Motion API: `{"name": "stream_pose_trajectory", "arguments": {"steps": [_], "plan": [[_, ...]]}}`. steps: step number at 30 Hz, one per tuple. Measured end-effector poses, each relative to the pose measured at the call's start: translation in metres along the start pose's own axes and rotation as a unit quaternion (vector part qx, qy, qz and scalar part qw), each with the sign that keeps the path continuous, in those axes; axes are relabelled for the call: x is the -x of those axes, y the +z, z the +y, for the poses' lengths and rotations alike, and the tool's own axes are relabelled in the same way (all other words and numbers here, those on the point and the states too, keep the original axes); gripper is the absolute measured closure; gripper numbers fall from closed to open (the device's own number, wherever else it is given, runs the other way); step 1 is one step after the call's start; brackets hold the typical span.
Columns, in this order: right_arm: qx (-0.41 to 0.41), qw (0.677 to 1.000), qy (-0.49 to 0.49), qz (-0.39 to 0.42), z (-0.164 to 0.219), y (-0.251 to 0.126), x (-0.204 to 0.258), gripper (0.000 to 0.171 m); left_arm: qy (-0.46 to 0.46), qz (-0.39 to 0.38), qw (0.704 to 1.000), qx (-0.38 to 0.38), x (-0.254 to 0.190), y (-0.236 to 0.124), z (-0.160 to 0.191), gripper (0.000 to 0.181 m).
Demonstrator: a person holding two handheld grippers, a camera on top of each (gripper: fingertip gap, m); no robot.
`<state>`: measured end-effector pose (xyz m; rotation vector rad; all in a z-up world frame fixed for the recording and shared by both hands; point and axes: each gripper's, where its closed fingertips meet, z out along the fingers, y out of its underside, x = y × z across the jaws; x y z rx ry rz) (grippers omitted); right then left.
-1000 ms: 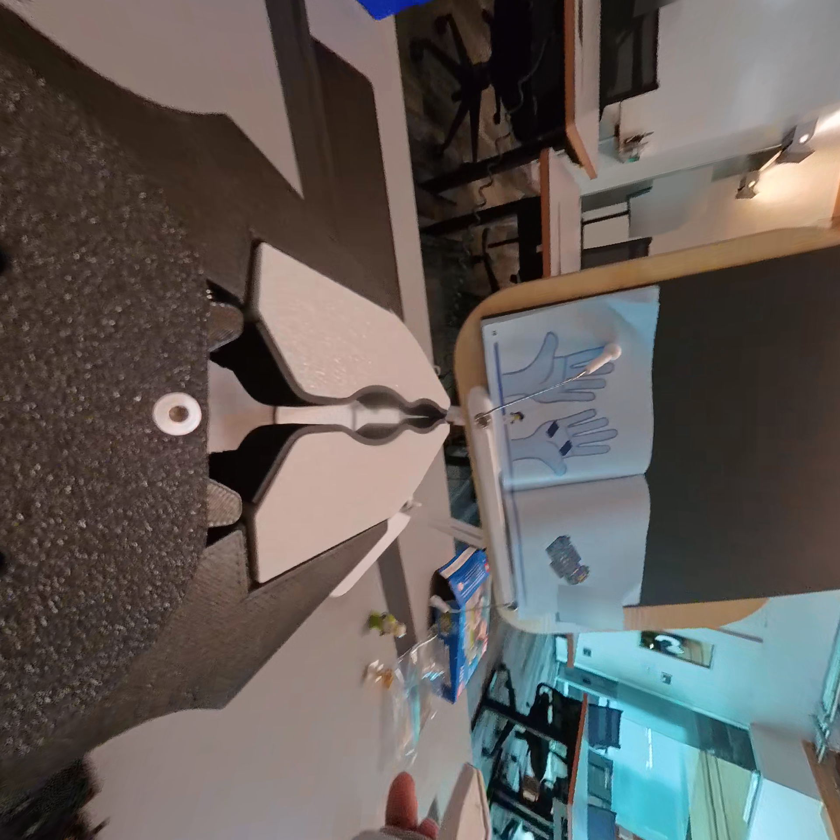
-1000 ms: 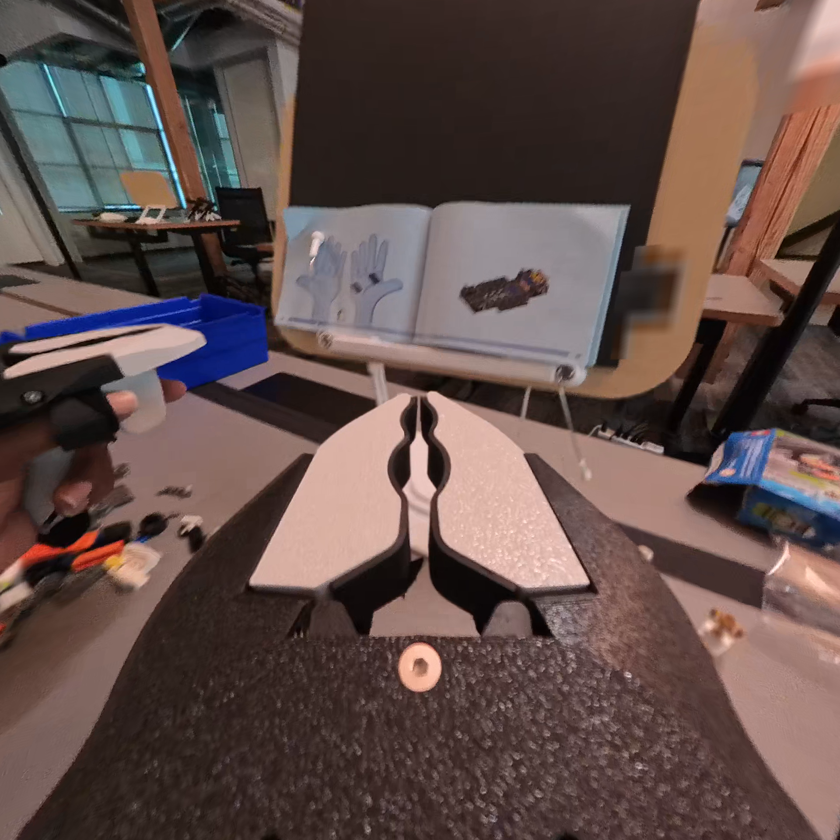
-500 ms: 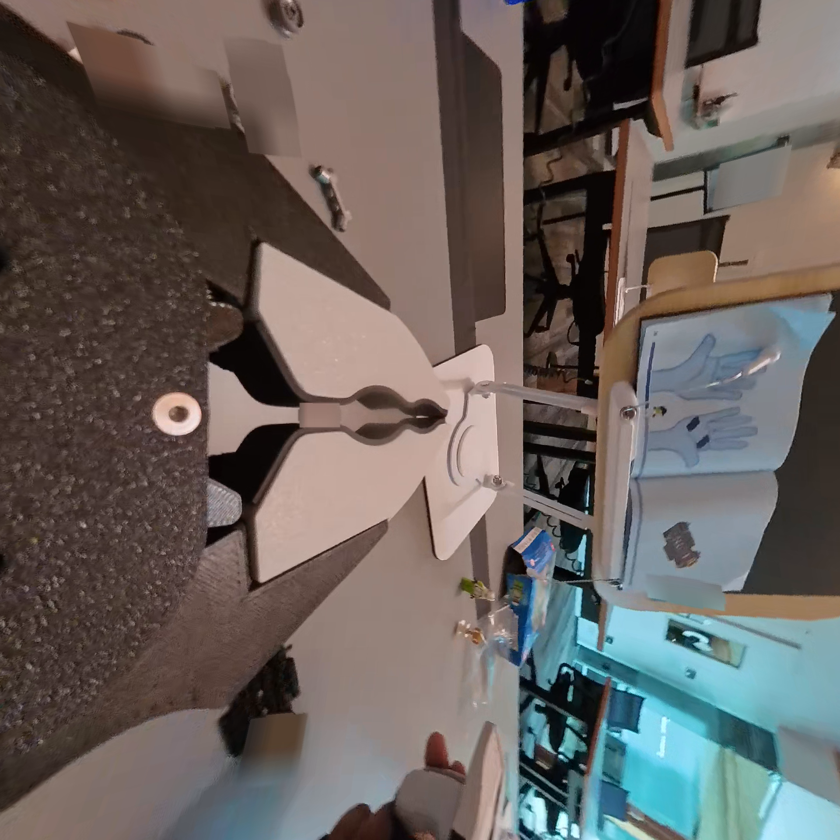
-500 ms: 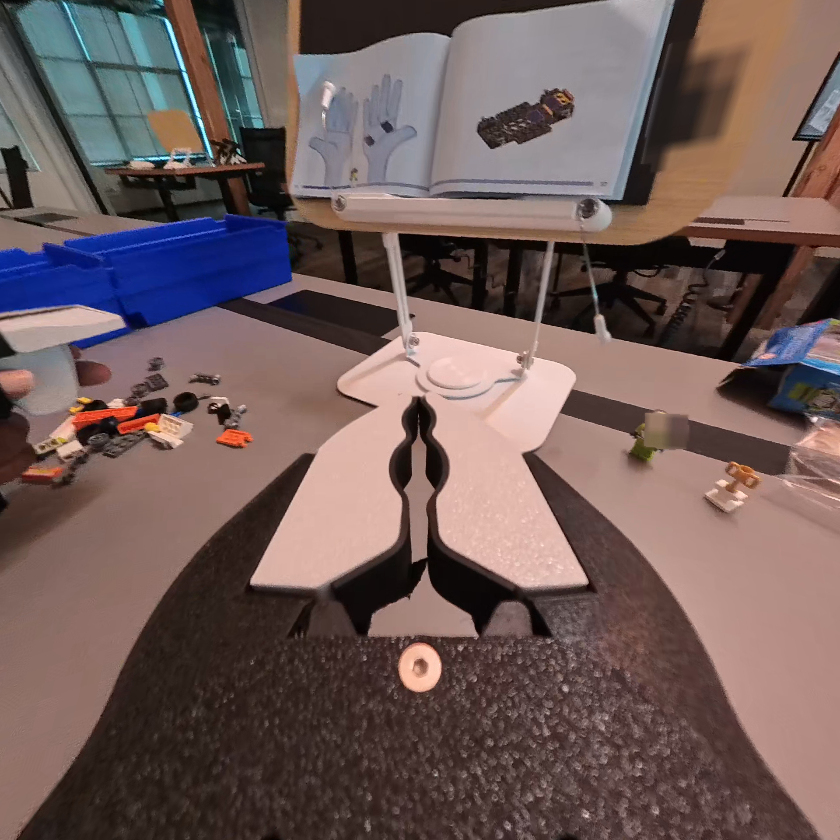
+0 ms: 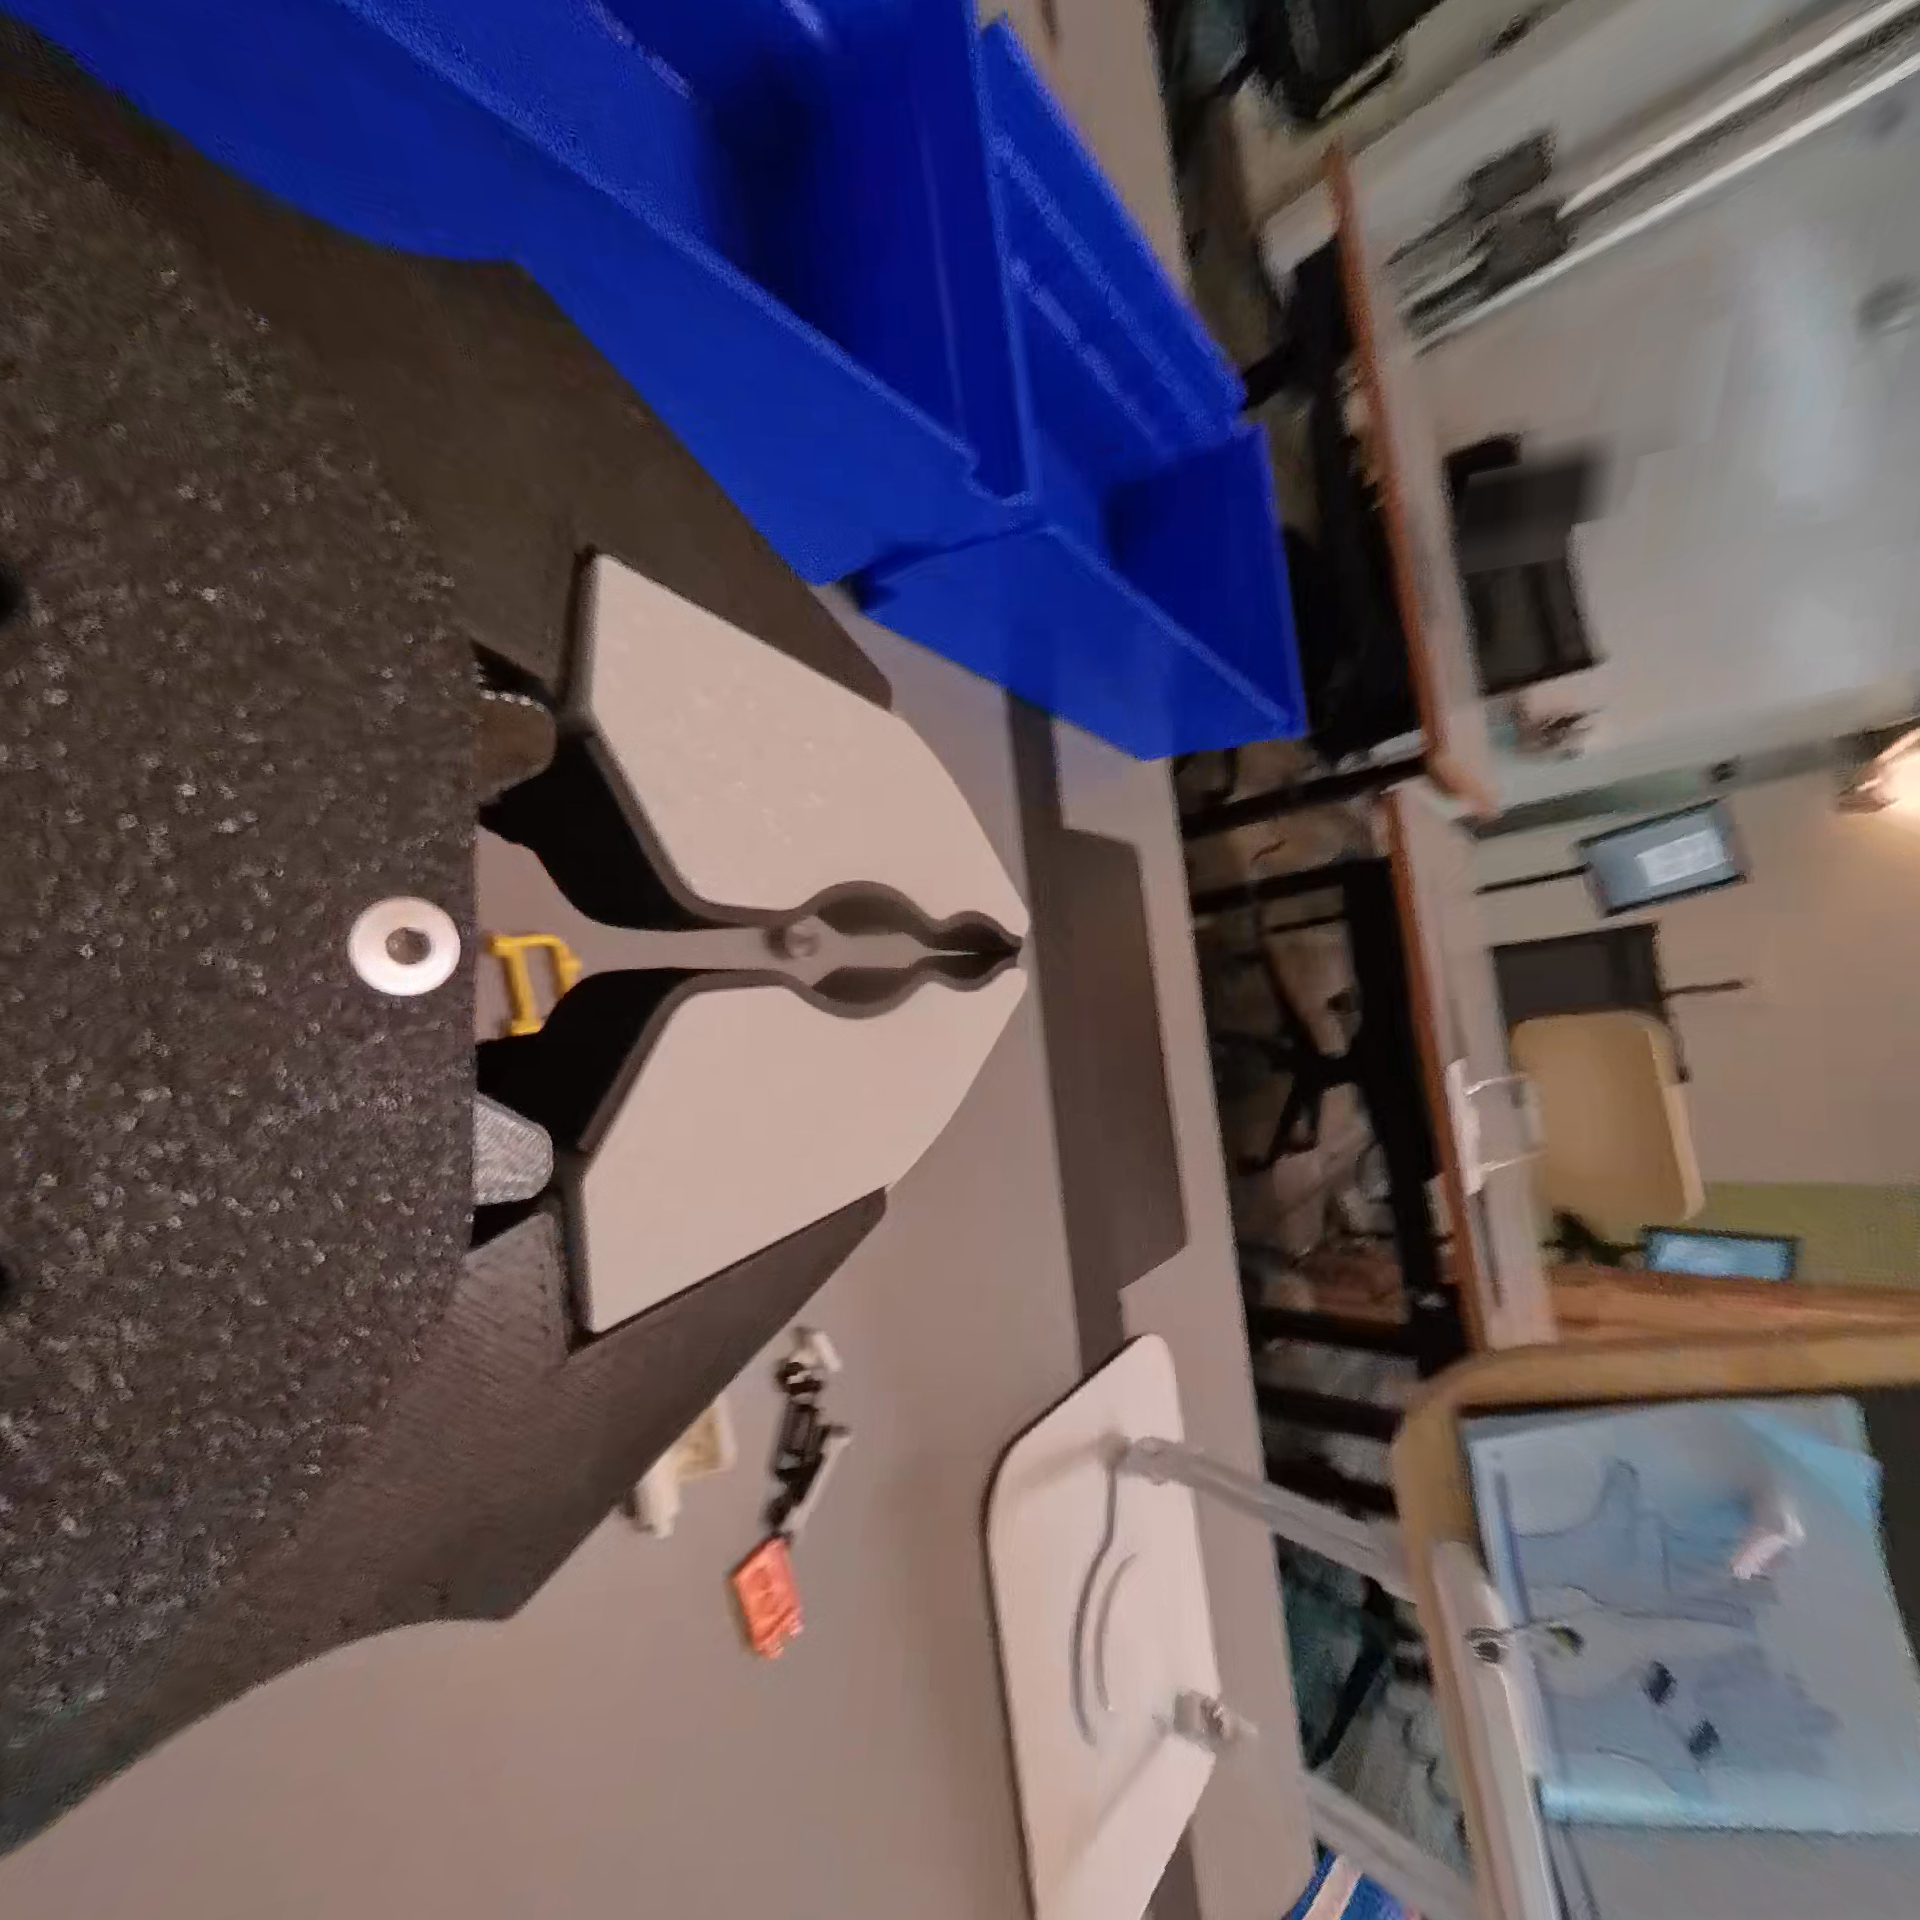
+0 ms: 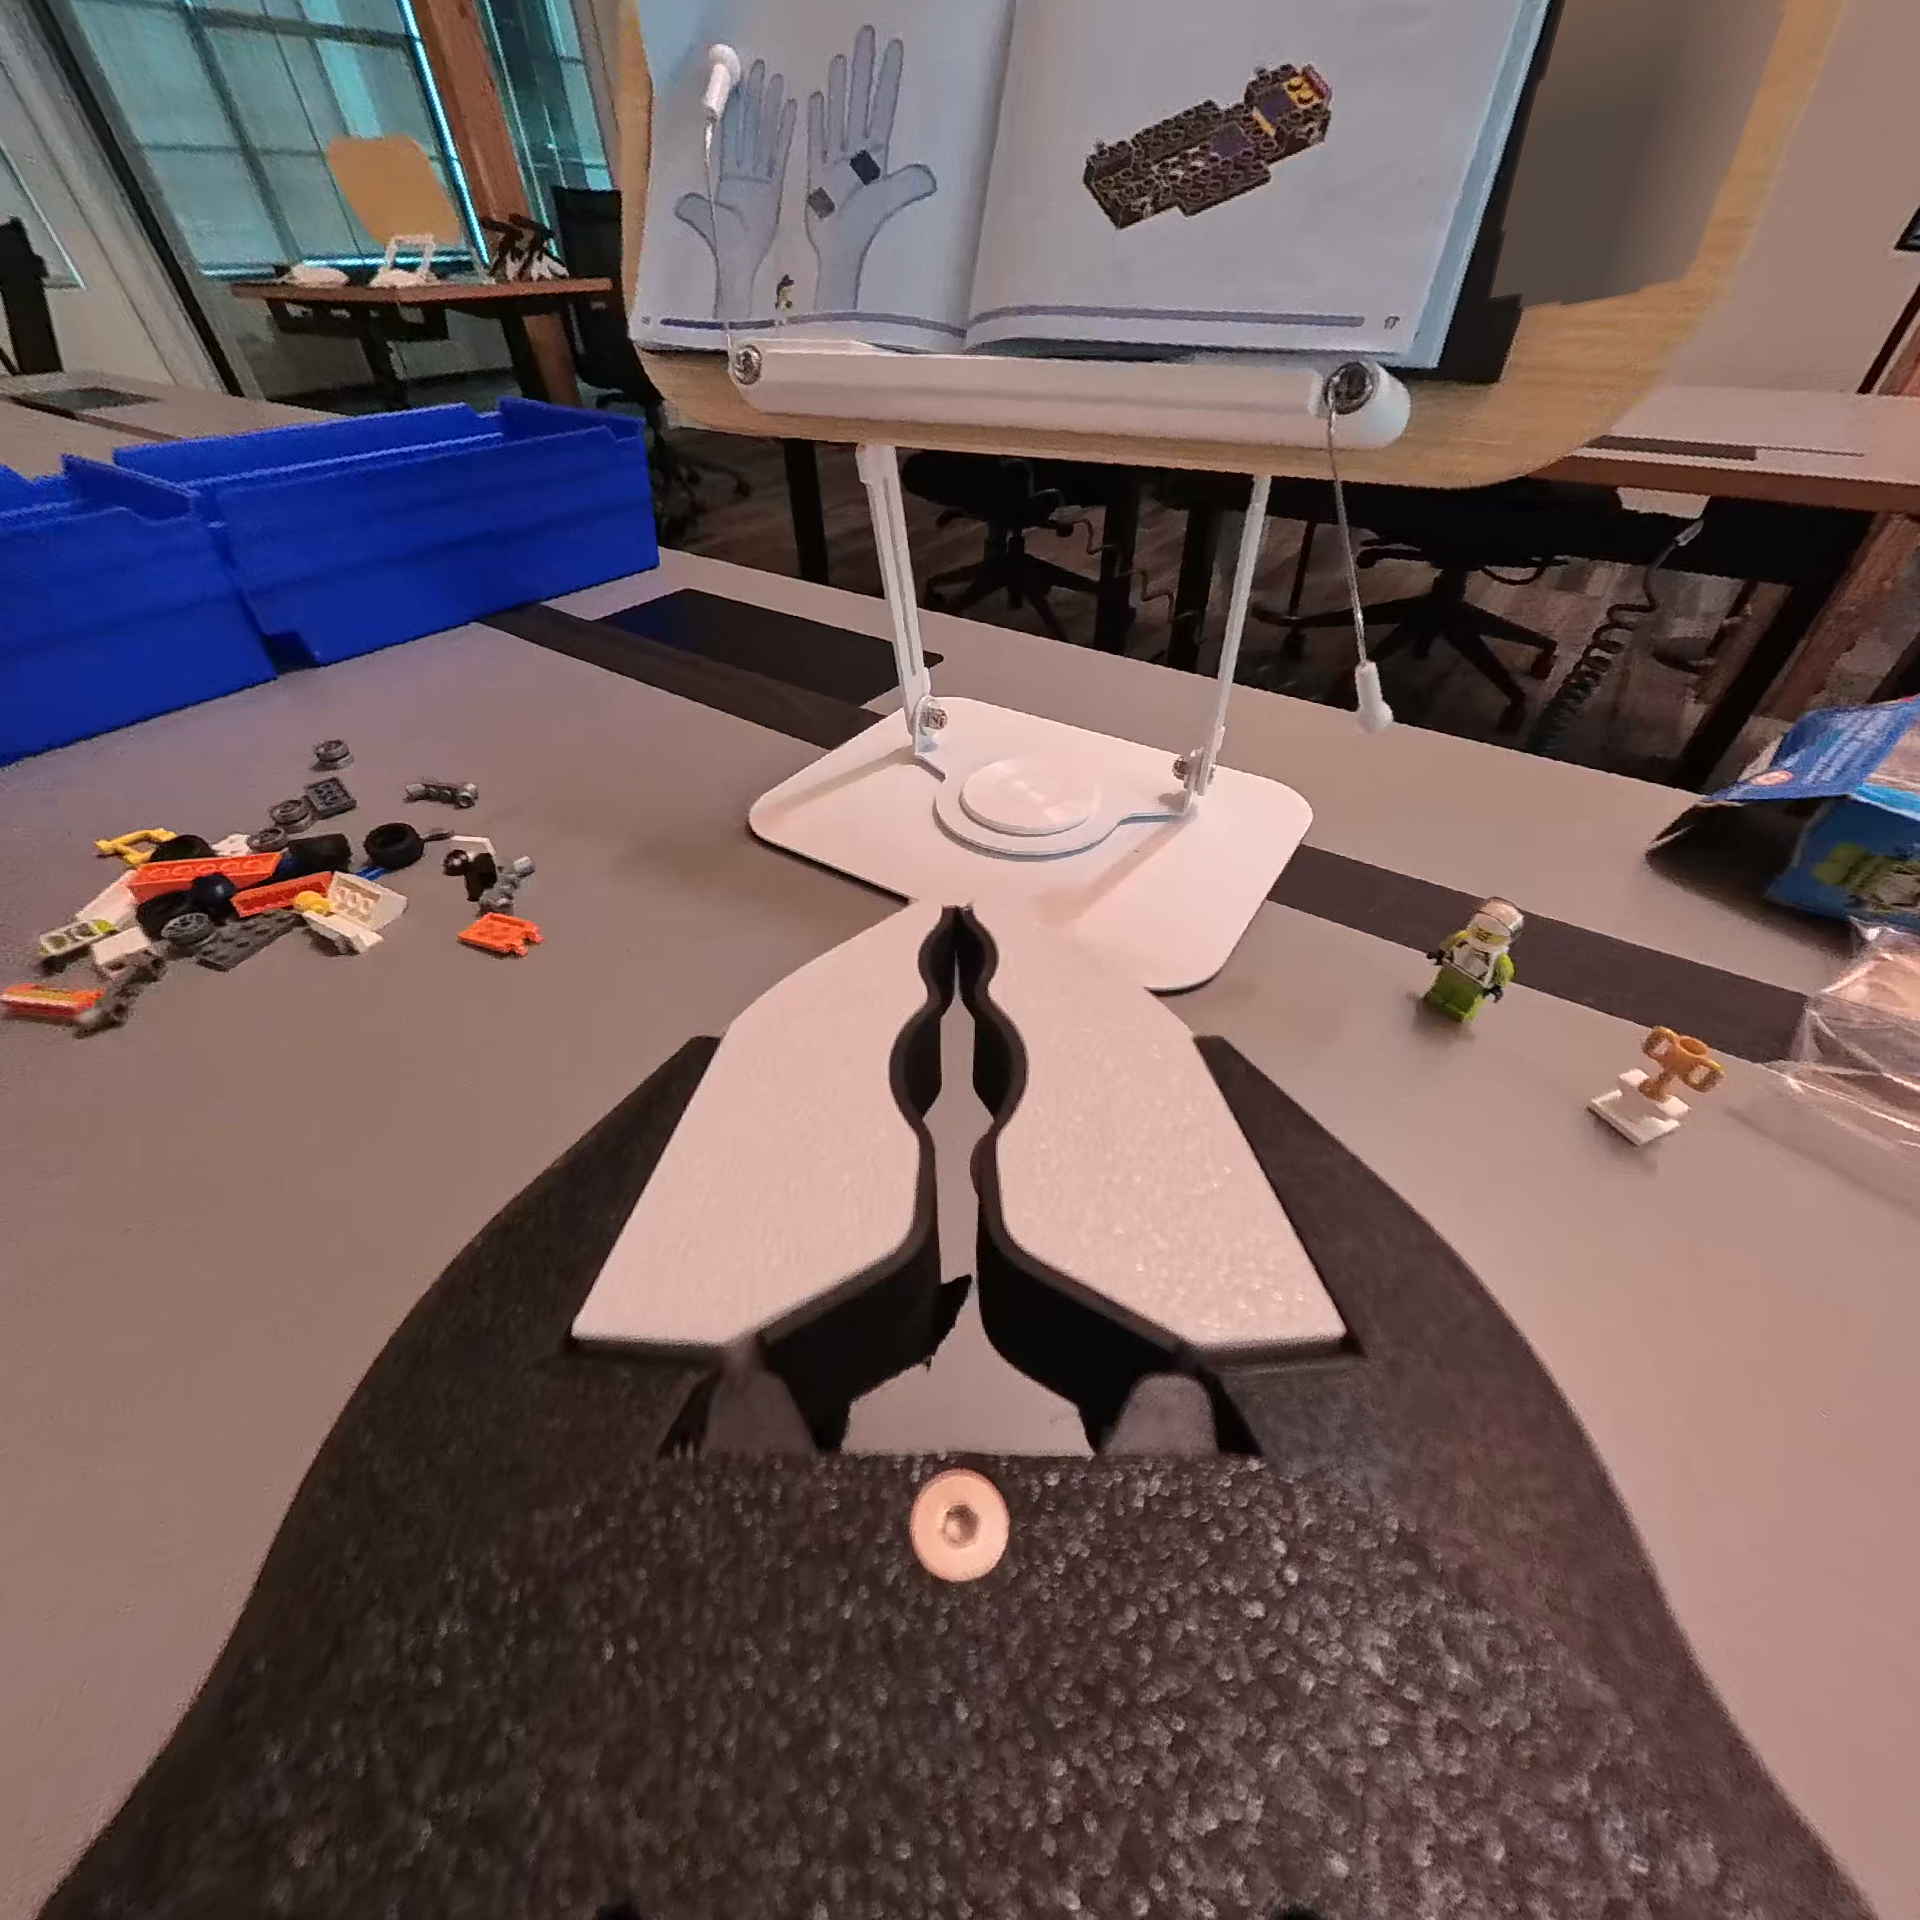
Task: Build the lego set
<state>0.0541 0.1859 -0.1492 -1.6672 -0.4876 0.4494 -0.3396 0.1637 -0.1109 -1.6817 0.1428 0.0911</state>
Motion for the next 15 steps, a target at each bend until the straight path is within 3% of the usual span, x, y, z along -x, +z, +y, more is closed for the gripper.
{"name": "stream_pose_trajectory", "arguments": {"steps": [5,10,13,15], "plan": [[0.009,1.000,0.000,-0.011,0.003,0.002,0.006,0.171,0.014,0.124,0.983,0.135,-0.007,0.000,0.052,0.178],[0.031,0.999,0.003,-0.019,0.016,0.008,0.011,0.171,0.086,0.271,0.932,0.223,-0.062,0.004,0.087,0.173],[0.042,0.999,0.005,-0.024,0.022,0.010,0.014,0.171,0.130,0.350,0.883,0.284,-0.088,0.009,0.109,0.176],[0.046,0.999,0.005,-0.026,0.024,0.010,0.016,0.171,0.153,0.358,0.873,0.293,-0.095,0.022,0.113,0.176]]}}
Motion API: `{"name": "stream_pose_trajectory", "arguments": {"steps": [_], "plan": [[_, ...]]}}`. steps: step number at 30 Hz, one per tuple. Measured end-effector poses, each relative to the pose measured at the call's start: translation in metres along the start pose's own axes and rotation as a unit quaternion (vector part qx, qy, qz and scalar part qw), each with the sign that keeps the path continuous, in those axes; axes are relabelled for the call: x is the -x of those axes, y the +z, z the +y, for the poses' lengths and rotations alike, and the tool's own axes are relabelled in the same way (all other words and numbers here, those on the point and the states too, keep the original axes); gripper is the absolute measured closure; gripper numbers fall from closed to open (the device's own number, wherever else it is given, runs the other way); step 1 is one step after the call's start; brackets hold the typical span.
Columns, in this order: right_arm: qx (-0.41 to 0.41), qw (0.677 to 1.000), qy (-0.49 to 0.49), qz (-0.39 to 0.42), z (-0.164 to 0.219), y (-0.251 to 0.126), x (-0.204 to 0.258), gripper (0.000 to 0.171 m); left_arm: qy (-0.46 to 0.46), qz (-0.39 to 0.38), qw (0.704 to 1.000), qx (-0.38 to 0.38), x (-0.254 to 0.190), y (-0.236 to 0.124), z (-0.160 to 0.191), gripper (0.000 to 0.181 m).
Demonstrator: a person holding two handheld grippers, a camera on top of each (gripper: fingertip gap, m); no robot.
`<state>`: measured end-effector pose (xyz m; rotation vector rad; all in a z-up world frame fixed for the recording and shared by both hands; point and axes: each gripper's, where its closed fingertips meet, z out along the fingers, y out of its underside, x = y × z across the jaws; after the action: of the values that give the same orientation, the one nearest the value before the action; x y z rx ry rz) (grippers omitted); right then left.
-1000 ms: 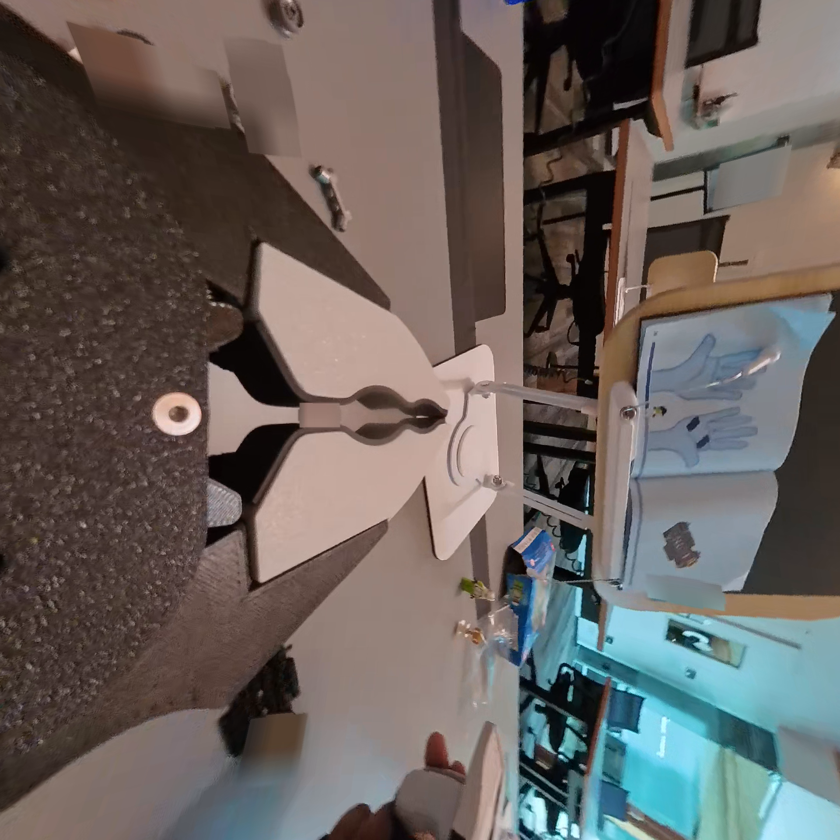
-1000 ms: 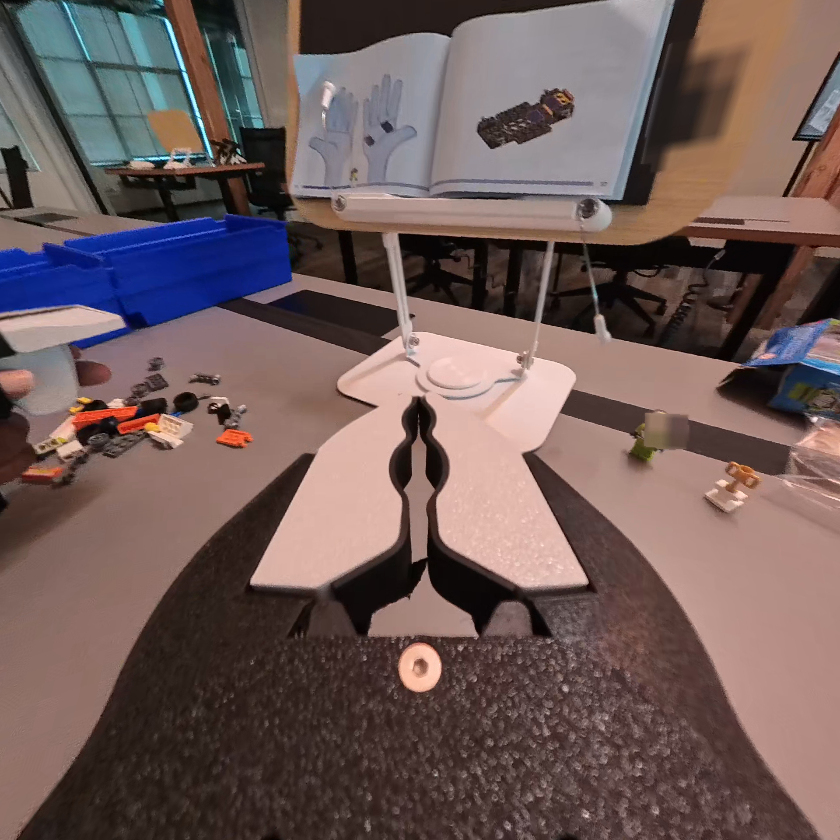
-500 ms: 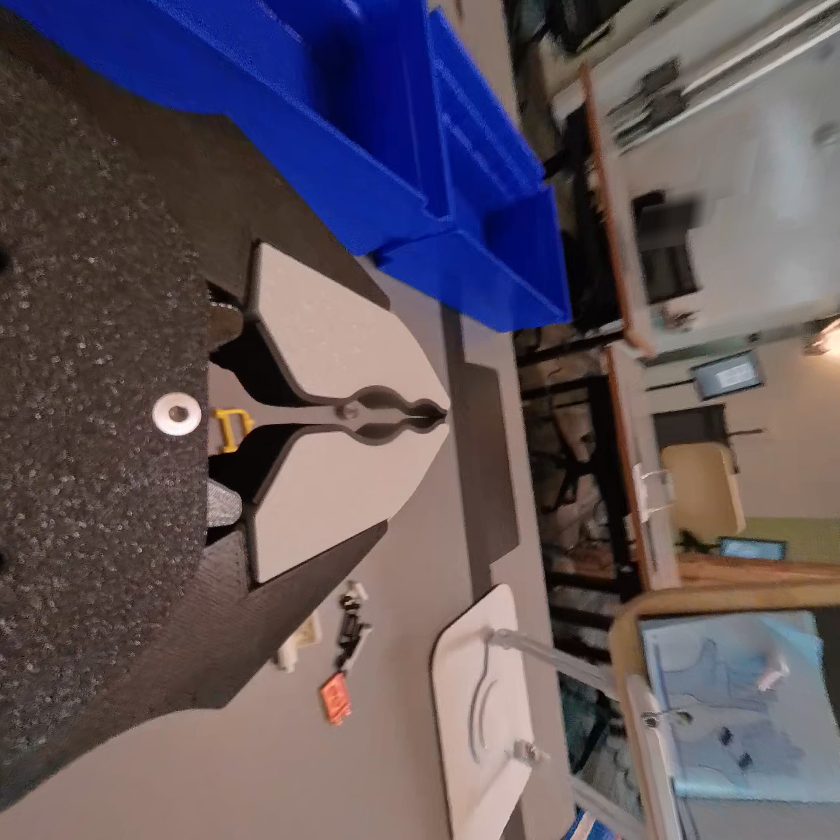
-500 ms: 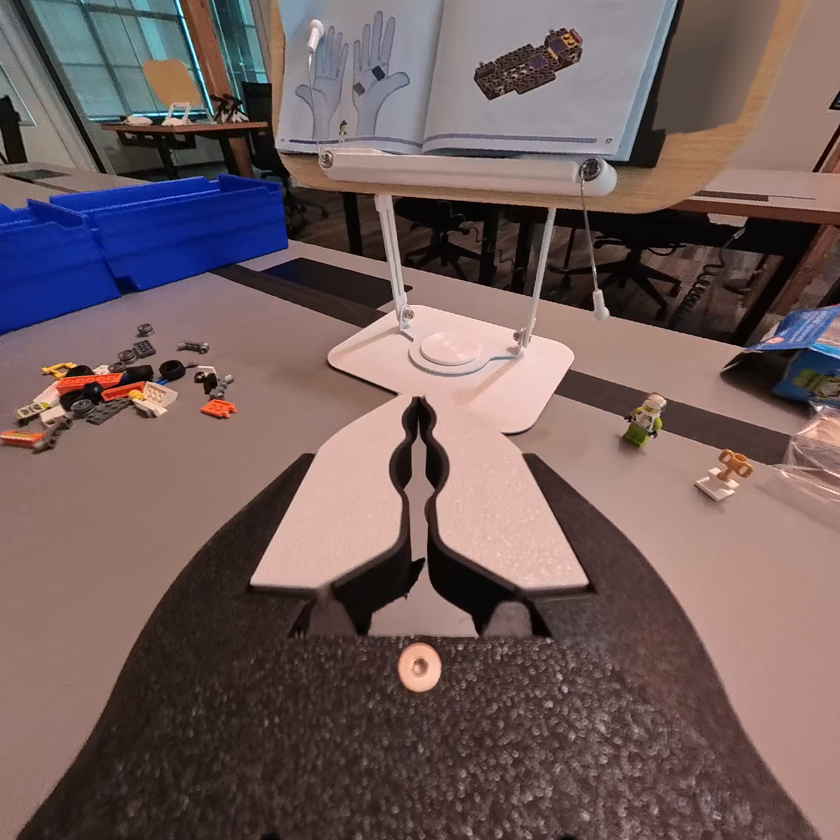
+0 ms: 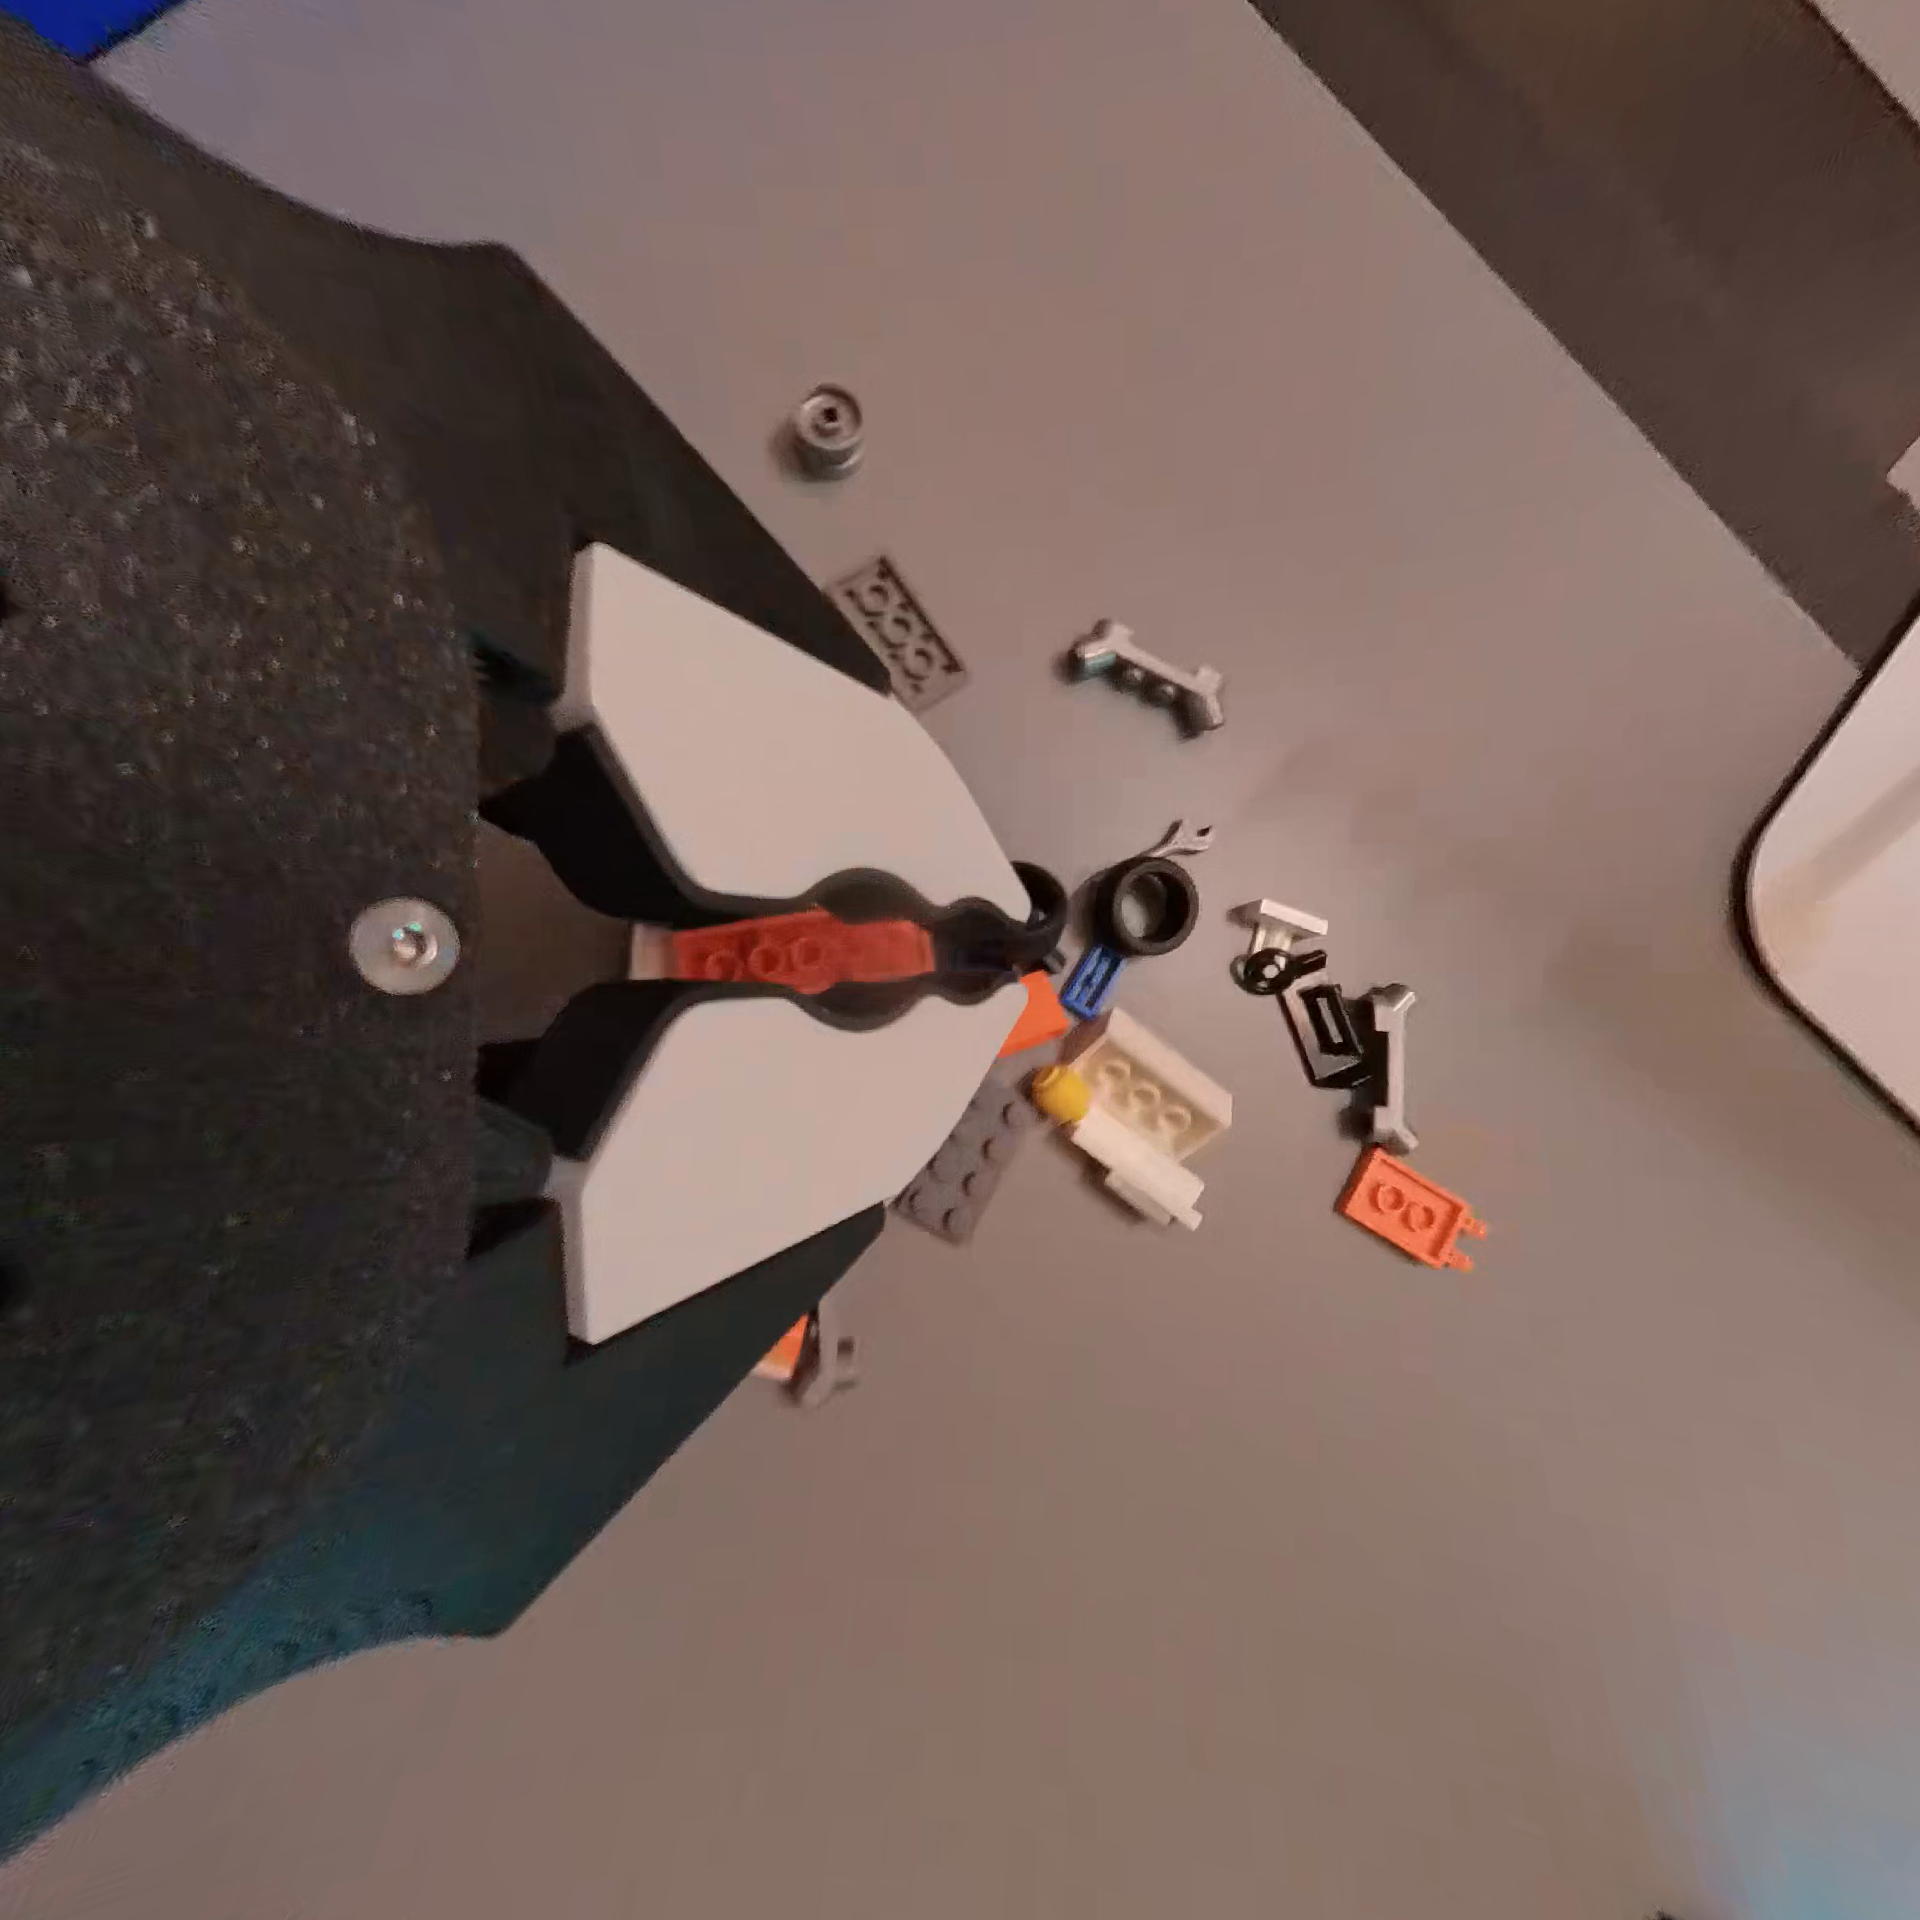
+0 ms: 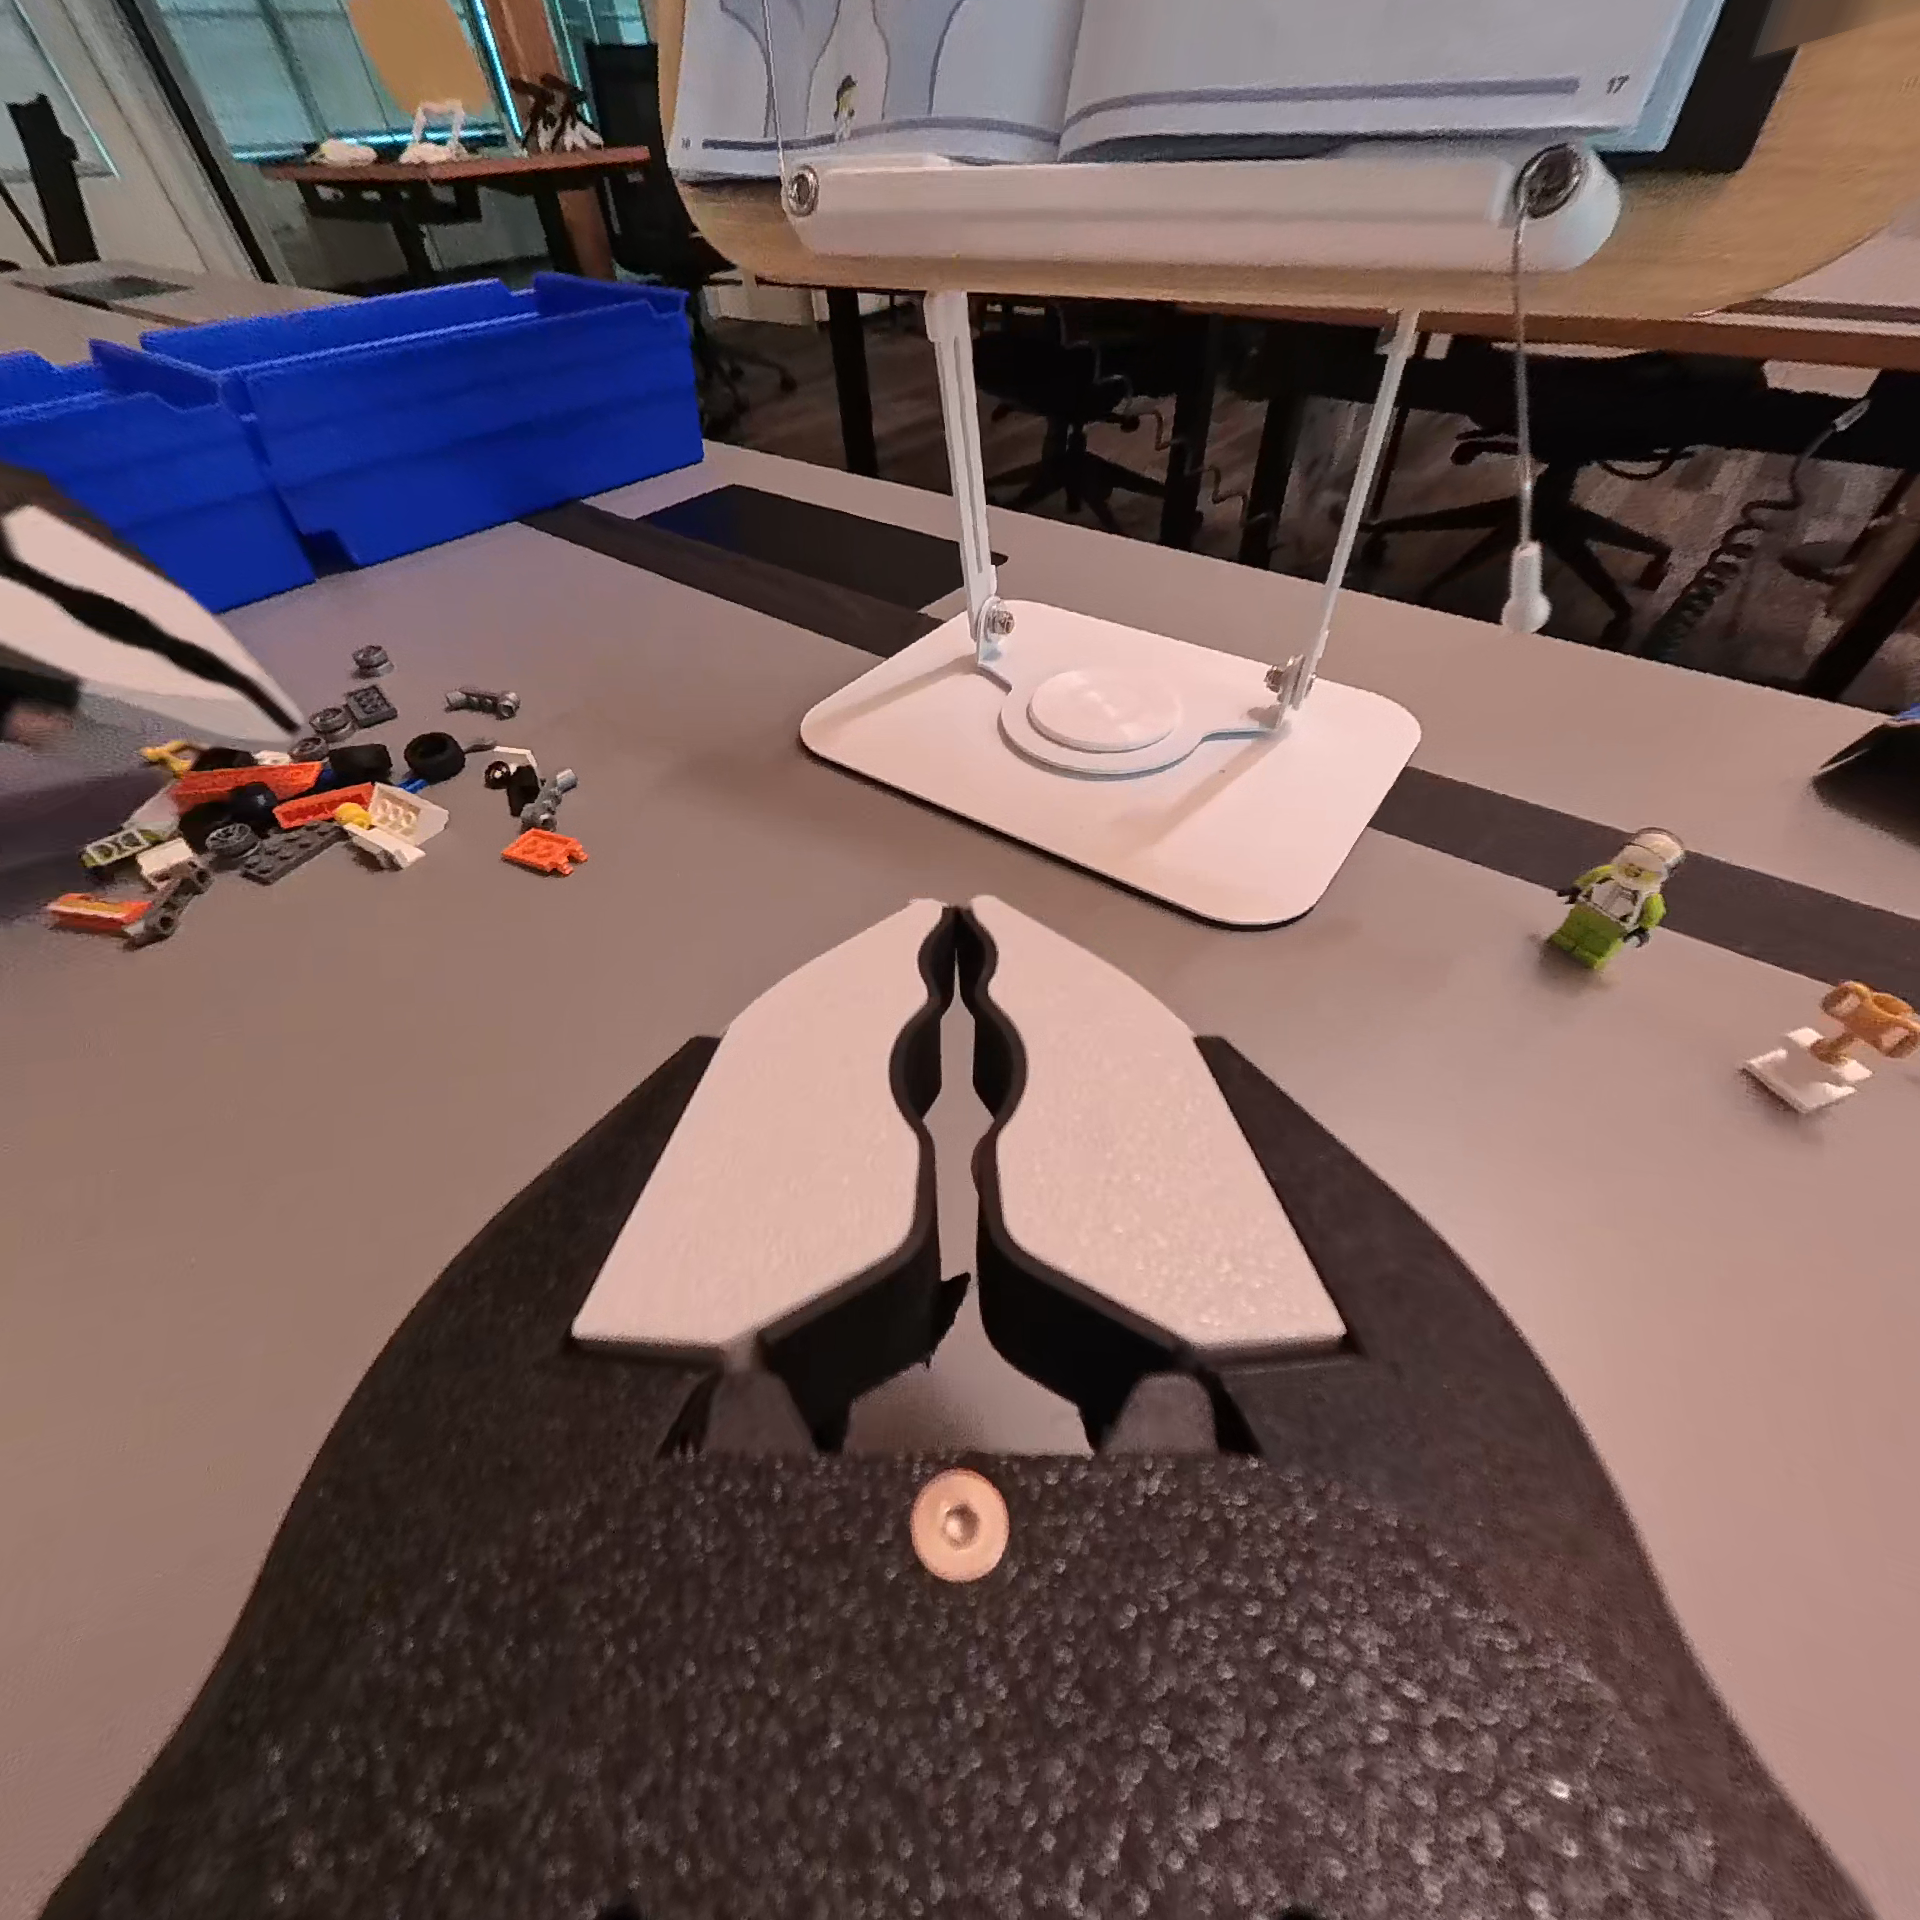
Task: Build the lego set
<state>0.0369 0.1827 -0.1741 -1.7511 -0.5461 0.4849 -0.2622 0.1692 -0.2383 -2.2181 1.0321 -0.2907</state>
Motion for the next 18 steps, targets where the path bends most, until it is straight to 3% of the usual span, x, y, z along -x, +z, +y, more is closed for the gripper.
{"name": "stream_pose_trajectory", "arguments": {"steps": [4,15,18], "plan": [[0.008,1.000,-0.004,-0.001,0.003,0.001,0.000,0.171,0.040,0.007,0.996,0.079,0.008,0.018,0.011,0.154],[0.018,1.000,0.013,-0.010,0.008,0.003,0.000,0.171,0.039,-0.036,0.995,0.081,0.051,0.006,-0.001,0.161],[0.024,0.999,0.017,-0.016,0.010,0.004,0.002,0.171,0.041,-0.051,0.992,0.112,0.068,0.008,0.009,0.161]]}}
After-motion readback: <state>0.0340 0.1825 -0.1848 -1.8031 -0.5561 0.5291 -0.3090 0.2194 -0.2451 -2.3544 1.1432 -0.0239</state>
